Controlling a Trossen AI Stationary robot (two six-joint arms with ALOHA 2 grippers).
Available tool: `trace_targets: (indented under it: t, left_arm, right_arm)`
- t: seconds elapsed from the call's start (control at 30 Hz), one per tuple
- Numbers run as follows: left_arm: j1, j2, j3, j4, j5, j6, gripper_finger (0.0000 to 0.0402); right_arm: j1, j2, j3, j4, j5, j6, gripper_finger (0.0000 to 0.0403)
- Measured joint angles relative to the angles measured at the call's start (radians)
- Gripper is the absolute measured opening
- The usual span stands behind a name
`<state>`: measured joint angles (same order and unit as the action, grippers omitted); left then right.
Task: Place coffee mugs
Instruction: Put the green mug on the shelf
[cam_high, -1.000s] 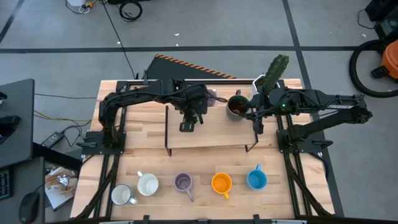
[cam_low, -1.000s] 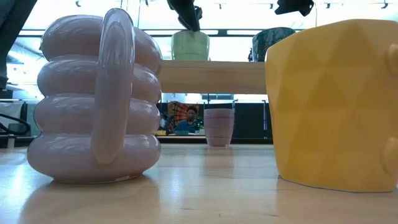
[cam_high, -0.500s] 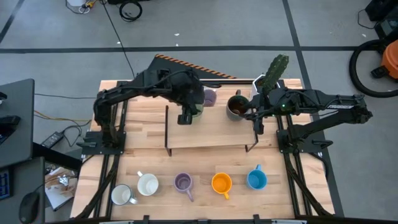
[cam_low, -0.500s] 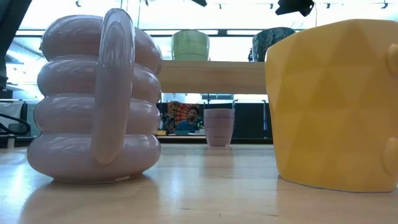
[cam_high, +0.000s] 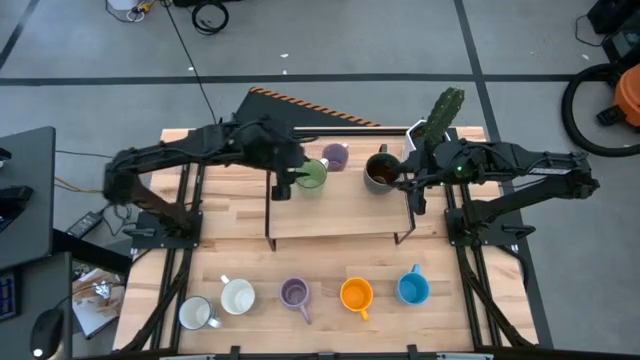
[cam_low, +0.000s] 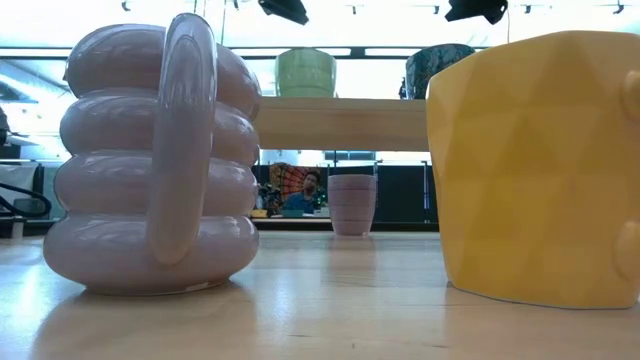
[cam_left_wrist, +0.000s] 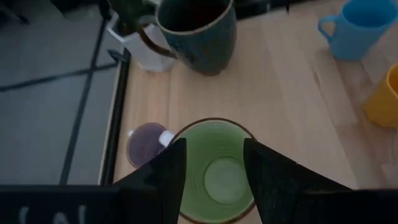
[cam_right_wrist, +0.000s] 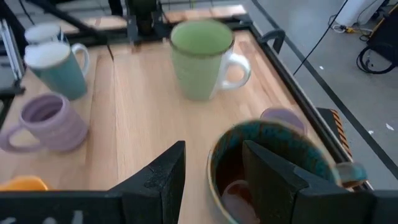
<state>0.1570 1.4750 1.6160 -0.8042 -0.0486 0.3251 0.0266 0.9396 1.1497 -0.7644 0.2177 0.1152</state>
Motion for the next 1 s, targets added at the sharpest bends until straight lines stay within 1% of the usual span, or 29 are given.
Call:
trace_targets:
  t: [0.17, 0.27, 0.4, 0.5, 0.57, 0.63, 0.77, 0.87, 1.0]
  left_arm:
    - [-0.001, -0.131, -0.180, 0.162, 0.008, -0.025, 0.0165]
    - [0.000, -0.203, -0.295, 0.251, 0.056, -0.042, 0.0165]
    - [-0.001, -0.293, -0.445, 0.348, 0.081, -0.079, 0.0165]
    - [0.004, -0.352, -0.533, 0.401, 0.080, -0.115, 0.0165]
    - [0.004, -0.381, -0.578, 0.438, 0.072, -0.139, 0.0165]
    - [0.004, -0.400, -0.617, 0.459, 0.050, -0.165, 0.0165]
    - [0.004, -0.413, -0.670, 0.496, -0.020, -0.225, 0.0165]
    - [0.005, -0.409, -0.700, 0.500, -0.031, -0.261, 0.0165]
    - [0.003, -0.409, -0.726, 0.501, -0.048, -0.271, 0.0165]
  right_arm:
    - [0.000, 0.018, 0.082, -0.044, 0.004, 0.012, 0.0165]
    - [0.000, 0.020, 0.123, -0.065, 0.006, 0.012, 0.0165]
    - [0.000, 0.027, 0.145, -0.050, 0.002, 0.002, 0.0165]
    - [0.000, 0.061, 0.146, 0.008, -0.006, -0.019, 0.0164]
    - [0.000, 0.104, 0.164, 0.022, -0.026, -0.041, 0.0161]
    - [0.000, 0.157, 0.211, 0.013, -0.028, -0.069, 0.0156]
    - [-0.008, 0.268, 0.308, 0.009, 0.003, -0.150, 0.0147]
    - [-0.026, 0.353, 0.372, 0.010, 0.006, -0.216, 0.0142]
    - [-0.063, 0.451, 0.434, 0.020, 0.006, -0.286, 0.0141]
